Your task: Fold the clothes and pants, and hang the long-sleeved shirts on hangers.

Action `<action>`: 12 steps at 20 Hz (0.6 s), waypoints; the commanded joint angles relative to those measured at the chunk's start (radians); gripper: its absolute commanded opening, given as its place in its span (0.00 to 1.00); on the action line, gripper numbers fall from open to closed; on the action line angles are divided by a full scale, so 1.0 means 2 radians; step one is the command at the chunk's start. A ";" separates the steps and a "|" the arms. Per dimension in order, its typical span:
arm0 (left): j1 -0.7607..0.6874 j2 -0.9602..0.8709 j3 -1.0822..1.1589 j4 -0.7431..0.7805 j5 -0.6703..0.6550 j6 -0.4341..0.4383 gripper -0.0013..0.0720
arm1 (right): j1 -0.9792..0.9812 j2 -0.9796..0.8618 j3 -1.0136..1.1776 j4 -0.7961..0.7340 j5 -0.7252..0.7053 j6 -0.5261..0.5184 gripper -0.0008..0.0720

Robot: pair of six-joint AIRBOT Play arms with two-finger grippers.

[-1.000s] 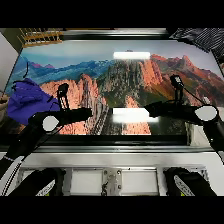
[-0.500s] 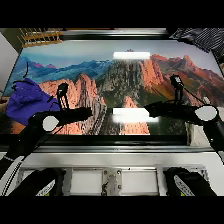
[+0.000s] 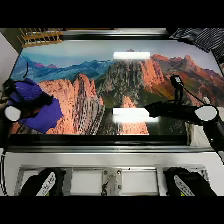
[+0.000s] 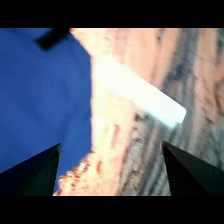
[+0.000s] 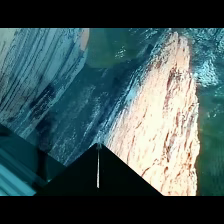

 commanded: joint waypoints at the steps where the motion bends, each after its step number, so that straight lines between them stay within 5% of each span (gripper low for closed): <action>1: 0.161 -0.006 -0.041 -0.001 0.018 0.009 1.00 | 0.000 0.000 0.000 0.000 0.000 0.000 0.03; 6: 0.201 -0.098 -0.065 -0.057 0.035 0.076 1.00 | 0.000 0.000 0.000 0.000 0.000 0.000 0.03; 12: 0.198 -0.196 -0.014 -0.080 -0.004 0.099 1.00 | 0.000 0.000 0.000 0.000 0.000 0.000 0.03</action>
